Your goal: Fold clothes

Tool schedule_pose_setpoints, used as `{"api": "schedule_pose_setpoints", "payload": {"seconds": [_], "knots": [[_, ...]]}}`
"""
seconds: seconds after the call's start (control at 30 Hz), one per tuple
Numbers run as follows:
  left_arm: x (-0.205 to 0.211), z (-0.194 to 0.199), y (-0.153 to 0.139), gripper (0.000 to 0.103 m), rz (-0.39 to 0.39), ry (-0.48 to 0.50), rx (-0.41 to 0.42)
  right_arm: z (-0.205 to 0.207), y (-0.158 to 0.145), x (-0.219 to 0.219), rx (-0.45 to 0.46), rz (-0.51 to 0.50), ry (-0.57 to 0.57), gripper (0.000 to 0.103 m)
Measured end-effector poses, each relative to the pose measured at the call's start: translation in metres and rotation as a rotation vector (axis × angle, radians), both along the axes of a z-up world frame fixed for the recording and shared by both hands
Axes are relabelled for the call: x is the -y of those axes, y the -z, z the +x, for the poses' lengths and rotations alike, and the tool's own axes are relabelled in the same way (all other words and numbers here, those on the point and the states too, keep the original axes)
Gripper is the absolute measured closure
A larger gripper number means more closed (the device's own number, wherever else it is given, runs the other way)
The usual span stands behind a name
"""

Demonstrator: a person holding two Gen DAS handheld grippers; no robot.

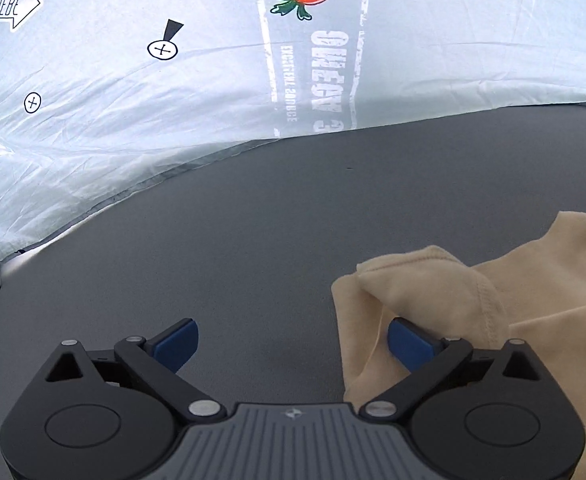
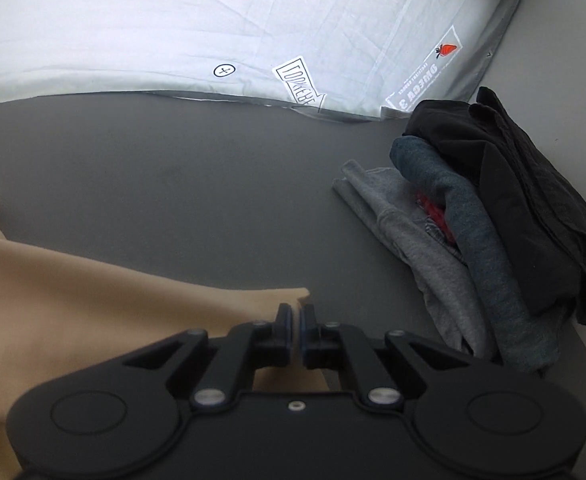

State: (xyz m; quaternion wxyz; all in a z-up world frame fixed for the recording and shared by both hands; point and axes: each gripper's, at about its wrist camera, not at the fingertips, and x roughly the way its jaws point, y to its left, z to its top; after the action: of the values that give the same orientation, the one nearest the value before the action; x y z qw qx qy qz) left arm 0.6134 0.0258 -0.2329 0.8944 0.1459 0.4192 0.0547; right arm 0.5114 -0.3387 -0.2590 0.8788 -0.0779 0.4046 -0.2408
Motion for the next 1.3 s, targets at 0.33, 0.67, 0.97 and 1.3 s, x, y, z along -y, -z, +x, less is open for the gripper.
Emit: {"api": "schedule_pose_setpoints", "payload": {"seconds": [0.33,0.67,0.97,1.3], "knots": [[-0.045,-0.014,-0.019,0.001,-0.073,-0.144,0.009,-0.029,-0.014,0.03,0.057,0.198,0.185,0.065],[-0.089,-0.189,-0.051,0.001,-0.243,-0.155,-0.064,-0.122,-0.05,-0.084,0.074,0.588,-0.224,0.072],[-0.09,-0.309,-0.025,0.001,-0.341,-0.054,-0.233,-0.203,-0.036,-0.168,-0.098,0.848,-0.466,0.078],[-0.097,-0.358,-0.012,0.001,-0.325,0.025,-0.285,-0.261,-0.022,-0.191,-0.232,1.051,-0.467,0.076]]}}
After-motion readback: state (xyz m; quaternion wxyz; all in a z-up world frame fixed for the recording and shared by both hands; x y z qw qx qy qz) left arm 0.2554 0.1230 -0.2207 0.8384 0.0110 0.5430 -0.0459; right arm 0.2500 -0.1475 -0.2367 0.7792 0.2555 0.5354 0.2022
